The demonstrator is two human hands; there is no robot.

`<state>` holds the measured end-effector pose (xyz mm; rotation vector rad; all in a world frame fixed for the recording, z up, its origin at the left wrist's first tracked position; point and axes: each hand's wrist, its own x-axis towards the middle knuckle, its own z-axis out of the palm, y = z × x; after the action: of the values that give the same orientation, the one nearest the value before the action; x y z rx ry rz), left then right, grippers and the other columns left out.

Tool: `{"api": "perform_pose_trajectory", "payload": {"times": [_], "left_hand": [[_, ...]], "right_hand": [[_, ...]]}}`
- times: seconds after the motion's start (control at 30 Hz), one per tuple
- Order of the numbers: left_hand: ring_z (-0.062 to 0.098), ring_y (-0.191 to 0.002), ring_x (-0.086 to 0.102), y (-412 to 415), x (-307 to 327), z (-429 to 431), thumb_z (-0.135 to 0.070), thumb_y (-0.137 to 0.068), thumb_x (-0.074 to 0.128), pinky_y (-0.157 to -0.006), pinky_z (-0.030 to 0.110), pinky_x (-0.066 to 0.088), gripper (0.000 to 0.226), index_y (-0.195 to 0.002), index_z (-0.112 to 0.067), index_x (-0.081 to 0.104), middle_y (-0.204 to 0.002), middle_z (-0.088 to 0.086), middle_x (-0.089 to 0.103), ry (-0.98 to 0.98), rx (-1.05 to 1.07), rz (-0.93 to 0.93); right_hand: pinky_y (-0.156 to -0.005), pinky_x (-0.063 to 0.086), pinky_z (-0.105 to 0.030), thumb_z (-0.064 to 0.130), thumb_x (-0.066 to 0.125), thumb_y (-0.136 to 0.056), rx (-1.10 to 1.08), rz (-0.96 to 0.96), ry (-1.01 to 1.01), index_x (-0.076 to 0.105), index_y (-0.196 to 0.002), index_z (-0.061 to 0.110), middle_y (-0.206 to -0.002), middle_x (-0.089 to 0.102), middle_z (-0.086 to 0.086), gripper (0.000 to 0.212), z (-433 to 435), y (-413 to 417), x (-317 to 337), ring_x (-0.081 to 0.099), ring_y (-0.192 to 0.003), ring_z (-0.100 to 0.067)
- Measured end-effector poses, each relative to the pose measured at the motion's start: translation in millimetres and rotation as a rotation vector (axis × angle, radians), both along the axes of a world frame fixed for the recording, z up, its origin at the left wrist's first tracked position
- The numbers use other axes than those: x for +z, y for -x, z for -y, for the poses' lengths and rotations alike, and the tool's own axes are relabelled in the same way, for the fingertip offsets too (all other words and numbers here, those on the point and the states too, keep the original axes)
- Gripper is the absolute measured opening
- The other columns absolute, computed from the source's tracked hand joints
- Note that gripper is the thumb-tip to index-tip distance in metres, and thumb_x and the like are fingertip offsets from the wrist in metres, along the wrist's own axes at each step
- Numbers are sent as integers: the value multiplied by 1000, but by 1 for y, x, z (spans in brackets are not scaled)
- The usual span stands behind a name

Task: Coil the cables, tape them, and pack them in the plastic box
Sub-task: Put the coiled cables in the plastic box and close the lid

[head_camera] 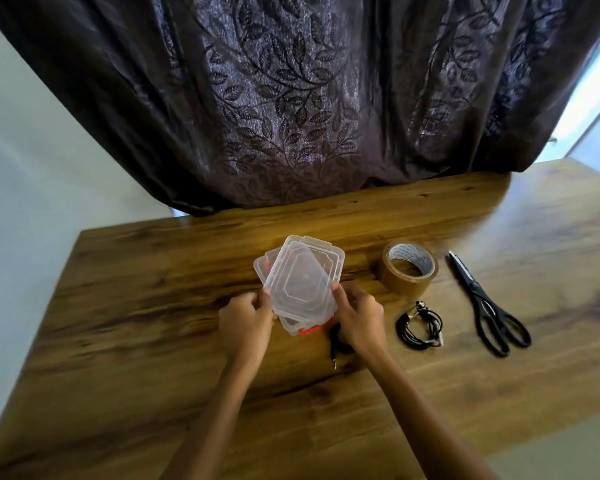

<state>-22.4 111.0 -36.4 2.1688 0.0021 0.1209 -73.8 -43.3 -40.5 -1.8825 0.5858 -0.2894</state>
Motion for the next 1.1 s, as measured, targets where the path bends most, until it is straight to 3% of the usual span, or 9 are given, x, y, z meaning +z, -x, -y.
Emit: {"api": "perform_pose_trajectory", "payload": {"times": [0.07,0.13,0.23,0.43,0.57,0.77,0.87,0.97,1.1], "left_hand": [[6,-48,57,-4,1,-5,-24,-93,50,-45,11,42,36,-61,-12,61,-52,-6,58,22,43,16],[10,-47,58,-10,-2,-14,-25,-94,49,-46,21,49,34,-65,-13,63,-52,-4,59,87,115,9],[5,-40,55,-15,-9,-32,-25,-94,51,-38,11,44,29,-74,-9,66,-54,1,61,184,257,-19],[-1,-34,51,-12,-32,-68,-23,-94,47,-48,25,46,38,-73,4,65,-54,4,58,290,464,-102],[7,-42,55,0,-37,-82,-20,-94,48,-34,8,39,32,-79,2,66,-57,3,59,292,529,-113],[10,-42,55,7,-45,-86,-22,-95,47,-35,10,42,30,-87,1,65,-58,4,58,253,516,-100],[19,-47,54,10,-52,-86,-24,-95,47,-44,27,48,34,-81,0,65,-56,5,58,183,479,-84],[26,-47,53,12,-54,-87,-20,-94,47,-48,29,37,36,-73,2,66,-55,12,59,3,455,-25],[28,-57,52,14,-48,-83,-14,-92,48,-54,30,32,27,-93,5,68,-67,17,63,-136,436,26]], "right_hand": [[-61,49,-19,38,46,-94,-32,20,8,62,-105,18,-75,58,15,27,4,2,-2,57,-71,1],[-49,42,-12,37,45,-95,-54,23,22,60,-95,20,-70,58,12,23,9,5,-4,54,-62,-1],[-42,34,-13,37,46,-95,-70,28,53,62,-91,13,-63,58,2,28,17,11,-6,48,-53,-9],[-63,43,-22,18,54,-92,-56,-24,137,64,-99,12,-82,62,3,13,32,22,-11,58,-75,-10],[-80,51,-34,6,63,-85,44,-4,364,70,-94,8,-93,66,-3,12,34,33,-21,58,-91,-18],[-79,40,-40,18,75,-74,314,-49,764,74,-94,19,-95,70,1,21,31,48,-40,54,-95,-25],[-76,45,-40,20,79,-68,364,-49,859,74,-90,21,-94,69,3,23,28,51,-43,57,-93,-24],[-71,48,-39,16,81,-64,364,0,891,74,-80,22,-87,69,5,18,27,51,-43,57,-87,-21],[-69,45,-38,7,76,-70,295,87,746,74,-82,16,-84,68,1,14,28,54,-38,58,-78,-25]]}}
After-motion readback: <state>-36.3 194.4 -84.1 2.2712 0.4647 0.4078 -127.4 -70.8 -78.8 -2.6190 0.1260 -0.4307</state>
